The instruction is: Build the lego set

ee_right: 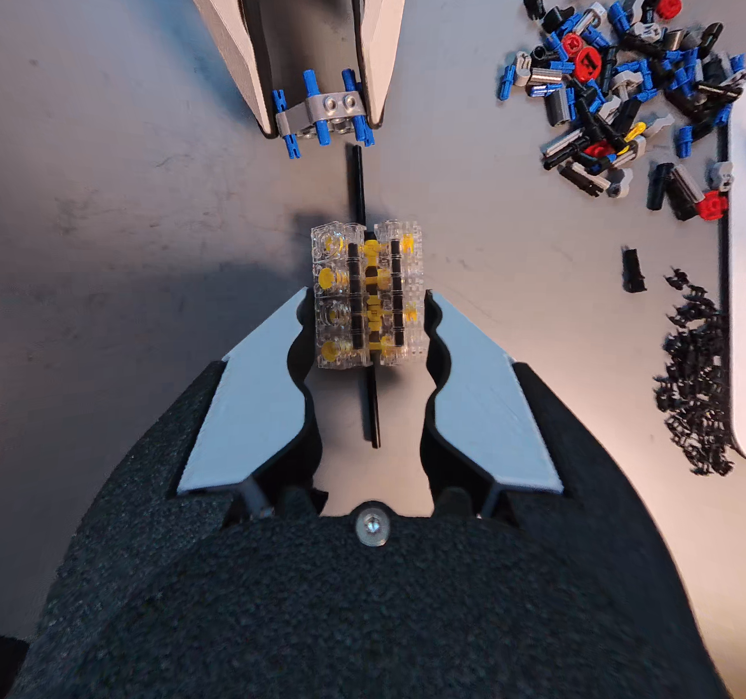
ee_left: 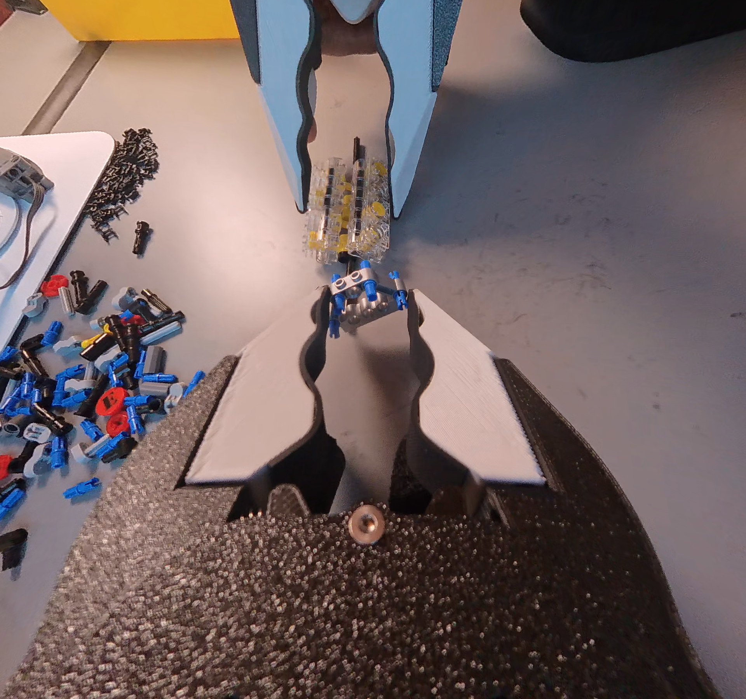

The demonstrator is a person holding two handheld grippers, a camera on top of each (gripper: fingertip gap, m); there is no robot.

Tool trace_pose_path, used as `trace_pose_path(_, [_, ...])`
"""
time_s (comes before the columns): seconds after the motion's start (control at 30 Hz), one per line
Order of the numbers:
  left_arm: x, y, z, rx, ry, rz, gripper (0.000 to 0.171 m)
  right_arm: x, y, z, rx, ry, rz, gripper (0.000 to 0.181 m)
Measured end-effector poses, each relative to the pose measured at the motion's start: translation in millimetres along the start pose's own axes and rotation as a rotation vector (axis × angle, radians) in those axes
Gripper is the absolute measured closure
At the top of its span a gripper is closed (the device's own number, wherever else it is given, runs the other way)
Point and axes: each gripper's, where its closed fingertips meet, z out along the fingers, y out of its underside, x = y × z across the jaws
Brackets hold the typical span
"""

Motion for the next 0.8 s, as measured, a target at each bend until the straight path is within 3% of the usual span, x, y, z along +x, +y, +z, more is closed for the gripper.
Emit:
trace_pose_path(0.43, [-1,7,5,-0.031,-0.014,-0.025,0.135,-2,-3,-5,0.028,0.150,-0.093,0.138])
trace_pose_path(0.63, [1,6,5,-0.033,-0.014,-0.022,0.135,-5,-2,-6,0.023,0.135,-0.086,0.134])
trace_pose_path(0.8, [2,5,5,-0.025,-0.006,-0.029,0.135,-7,-6,-11,0.026,0.036,-0.072,0.123])
